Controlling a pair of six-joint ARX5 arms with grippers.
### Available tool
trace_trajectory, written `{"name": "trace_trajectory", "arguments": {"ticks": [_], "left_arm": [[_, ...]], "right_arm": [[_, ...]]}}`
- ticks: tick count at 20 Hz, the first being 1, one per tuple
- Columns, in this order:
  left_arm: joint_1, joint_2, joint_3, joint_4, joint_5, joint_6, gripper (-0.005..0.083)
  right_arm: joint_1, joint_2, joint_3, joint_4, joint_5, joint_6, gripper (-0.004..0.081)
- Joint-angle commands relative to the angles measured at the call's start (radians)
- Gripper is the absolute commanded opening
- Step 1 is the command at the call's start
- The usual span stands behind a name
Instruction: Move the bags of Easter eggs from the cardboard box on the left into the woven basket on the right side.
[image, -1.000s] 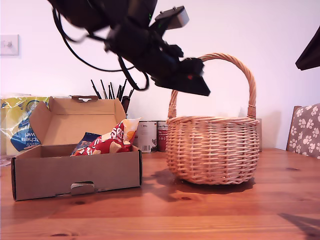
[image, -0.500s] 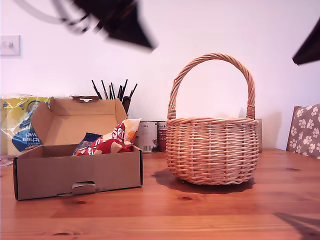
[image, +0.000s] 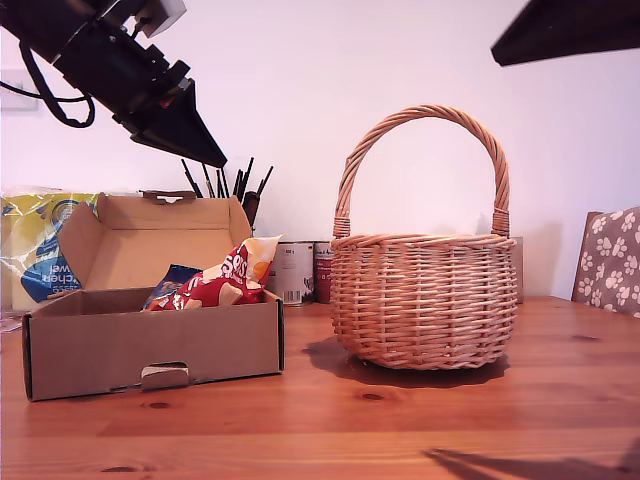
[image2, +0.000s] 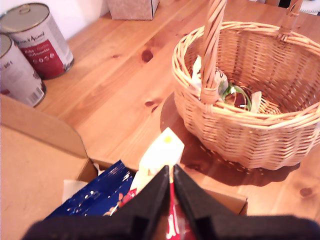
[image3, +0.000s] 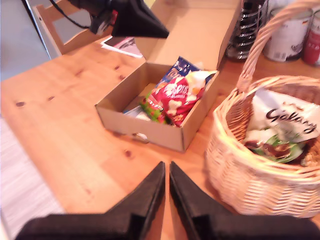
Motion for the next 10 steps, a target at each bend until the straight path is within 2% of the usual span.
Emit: {"name": "trace_trajectory", "arguments": {"ticks": [1, 2, 6, 10], "left_arm": [[0.002, 0.055, -0.011, 0.0, -0.005, 0.018, 0.0533], [-0.005, 0.075, -0.011, 0.0, -0.02, 0.041, 0.0775], [-0.026, 0.171, -0.011, 0.023, -0.048, 0.237, 0.0764], [-0.023, 0.257, -0.011, 0.087, -0.062, 0.293, 0.0765]], "right_arm": [[0.0, -0.003, -0.016, 0.009, 0.008, 0.001, -0.0011], [0.0, -0.003, -0.016, 0.008, 0.008, 0.001, -0.0011], [0.0, -0.003, -0.016, 0.006, 0.026, 0.001, -0.0011], [-0.001, -0.003, -0.016, 0.006, 0.027, 0.001, -0.0011]]}}
